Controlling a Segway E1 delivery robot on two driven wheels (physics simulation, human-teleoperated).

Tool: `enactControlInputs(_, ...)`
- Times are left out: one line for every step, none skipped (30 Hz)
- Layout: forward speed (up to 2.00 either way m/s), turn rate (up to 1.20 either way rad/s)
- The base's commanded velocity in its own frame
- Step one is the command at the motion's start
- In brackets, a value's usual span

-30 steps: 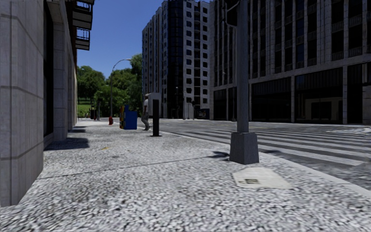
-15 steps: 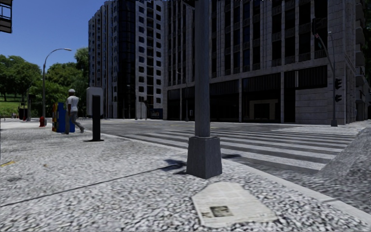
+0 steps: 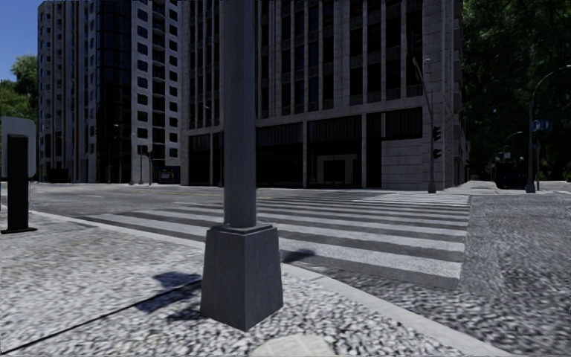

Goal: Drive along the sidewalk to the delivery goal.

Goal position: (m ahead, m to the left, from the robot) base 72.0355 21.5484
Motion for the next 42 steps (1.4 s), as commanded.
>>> enactControlInputs(1.67, -0.59)
enactControlInputs(1.67, -0.52)
enactControlInputs(1.67, -0.48)
enactControlInputs(1.67, -0.47)
enactControlInputs(1.67, -0.47)
enactControlInputs(1.67, -0.47)
enactControlInputs(1.67, -0.47)
enactControlInputs(1.67, -0.47)
enactControlInputs(1.67, -0.47)
enactControlInputs(1.67, -0.47)
enactControlInputs(1.67, -0.47)
enactControlInputs(1.67, -0.5)
enactControlInputs(1.67, -0.5)
enactControlInputs(1.67, -0.52)
enactControlInputs(1.67, -0.53)
enactControlInputs(1.67, -0.56)
enactControlInputs(1.67, -0.56)
enactControlInputs(1.67, -0.57)
enactControlInputs(1.67, -0.58)
enactControlInputs(1.67, -0.58)
enactControlInputs(1.67, -0.58)
enactControlInputs(1.67, -0.58)
enactControlInputs(1.67, -0.54)
enactControlInputs(1.67, -0.41)
enactControlInputs(1.67, -0.41)
enactControlInputs(1.67, 0.0)
enactControlInputs(1.67, 0.0)
enactControlInputs(1.67, 0.0)
enactControlInputs(1.67, 0.0)
enactControlInputs(1.67, 0.0)
enactControlInputs(1.67, 0.0)
enactControlInputs(1.67, 0.0)
enactControlInputs(1.67, 0.0)
enactControlInputs(1.67, 0.0)
enactControlInputs(1.67, 0.0)
enactControlInputs(1.67, 0.0)
enactControlInputs(1.67, 0.0)
enactControlInputs(1.67, 0.0)
enactControlInputs(1.67, 0.0)
enactControlInputs(1.67, 0.0)
enactControlInputs(1.67, 0.0)
enactControlInputs(1.67, 0.0)
